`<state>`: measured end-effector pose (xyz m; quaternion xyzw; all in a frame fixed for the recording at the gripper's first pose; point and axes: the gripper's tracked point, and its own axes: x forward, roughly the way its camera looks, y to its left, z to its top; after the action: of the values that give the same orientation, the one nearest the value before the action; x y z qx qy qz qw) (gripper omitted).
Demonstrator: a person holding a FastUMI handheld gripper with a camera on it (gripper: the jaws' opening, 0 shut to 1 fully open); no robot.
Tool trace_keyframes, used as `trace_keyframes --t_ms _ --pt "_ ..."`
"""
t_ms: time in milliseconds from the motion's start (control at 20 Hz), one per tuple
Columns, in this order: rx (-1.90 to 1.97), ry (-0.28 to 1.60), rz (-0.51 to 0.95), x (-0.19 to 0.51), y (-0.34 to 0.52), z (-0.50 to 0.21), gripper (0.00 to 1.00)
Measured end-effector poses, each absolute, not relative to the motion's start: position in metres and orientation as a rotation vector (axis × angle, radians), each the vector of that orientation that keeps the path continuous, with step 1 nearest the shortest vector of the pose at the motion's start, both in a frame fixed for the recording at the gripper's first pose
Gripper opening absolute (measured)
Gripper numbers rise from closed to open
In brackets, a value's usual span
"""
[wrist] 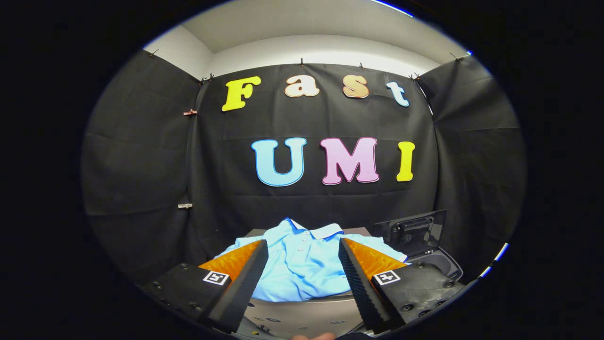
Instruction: Put the clothes into the washing machine and then close the washing machine lid.
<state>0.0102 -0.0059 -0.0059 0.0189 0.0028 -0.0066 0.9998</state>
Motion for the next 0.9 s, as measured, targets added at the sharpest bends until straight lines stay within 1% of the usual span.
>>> trace_keyframes --t_ms 200,500,900 --pt "0.022 0.026 -0.030 0.022 -0.008 -0.013 0.95" --pt "0.042 0.078 -0.044 0.064 0.006 -0.026 0.96" --pt "0.085 0.242 -0.147 0.131 0.003 -0.050 0.96"
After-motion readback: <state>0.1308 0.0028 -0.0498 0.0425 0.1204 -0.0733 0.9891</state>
